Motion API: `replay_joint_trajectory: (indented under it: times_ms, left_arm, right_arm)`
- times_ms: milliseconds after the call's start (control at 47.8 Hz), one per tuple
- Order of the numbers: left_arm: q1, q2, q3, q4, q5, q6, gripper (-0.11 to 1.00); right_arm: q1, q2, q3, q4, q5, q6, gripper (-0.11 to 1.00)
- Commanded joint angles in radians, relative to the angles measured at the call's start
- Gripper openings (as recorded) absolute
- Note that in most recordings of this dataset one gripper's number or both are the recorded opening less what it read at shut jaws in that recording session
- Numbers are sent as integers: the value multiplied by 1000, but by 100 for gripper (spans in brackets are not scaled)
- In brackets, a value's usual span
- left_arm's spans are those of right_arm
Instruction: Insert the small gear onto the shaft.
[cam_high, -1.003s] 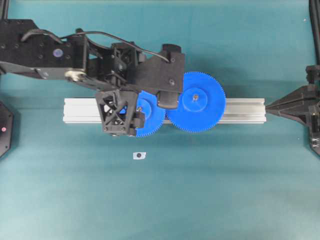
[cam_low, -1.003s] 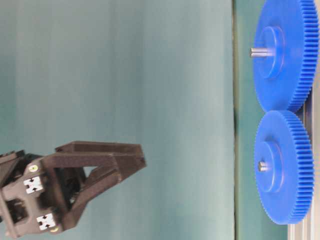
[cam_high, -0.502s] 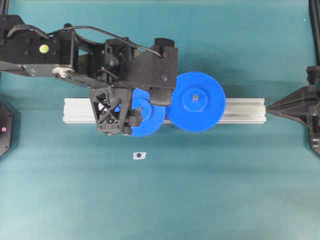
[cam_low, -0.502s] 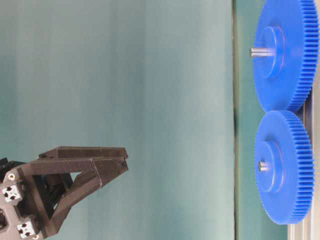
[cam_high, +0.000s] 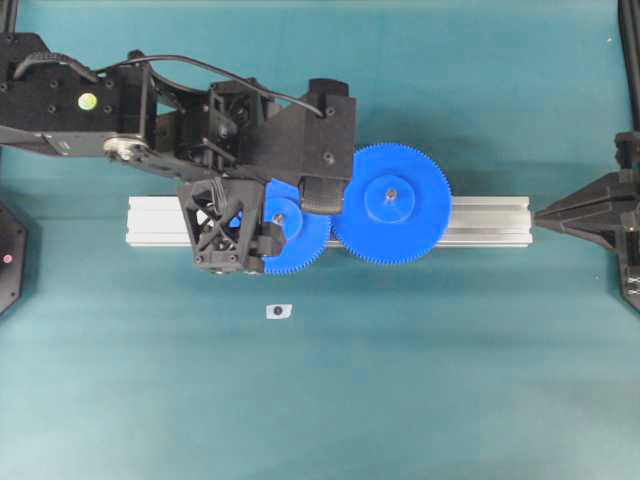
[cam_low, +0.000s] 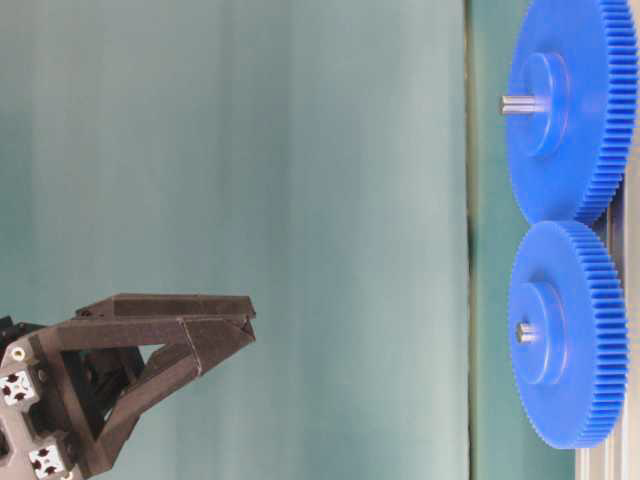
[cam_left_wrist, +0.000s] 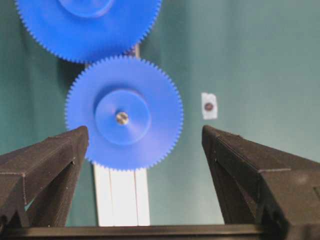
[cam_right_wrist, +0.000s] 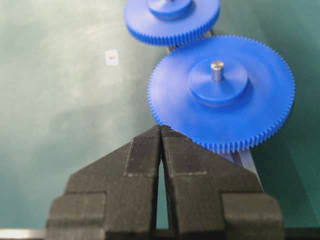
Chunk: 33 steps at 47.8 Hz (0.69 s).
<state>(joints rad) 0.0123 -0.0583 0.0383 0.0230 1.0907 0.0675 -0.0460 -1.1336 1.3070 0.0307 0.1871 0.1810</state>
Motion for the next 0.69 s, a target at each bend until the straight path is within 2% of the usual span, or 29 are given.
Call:
replay_joint_trajectory:
  times_ms: [0,523,669]
  left_arm:
    - [-3,-21,-8,0,-5,-5,87]
    - [-5,-15,0,-2,-5,-11,87]
    - [-5,-15,2,0,-5,-12,87]
  right_arm:
    - [-2,8,-11,-2,-8,9,7]
    - [-2,8,-9,-2,-8,11,7]
    - [-2,8,0,-2,-12,37,7]
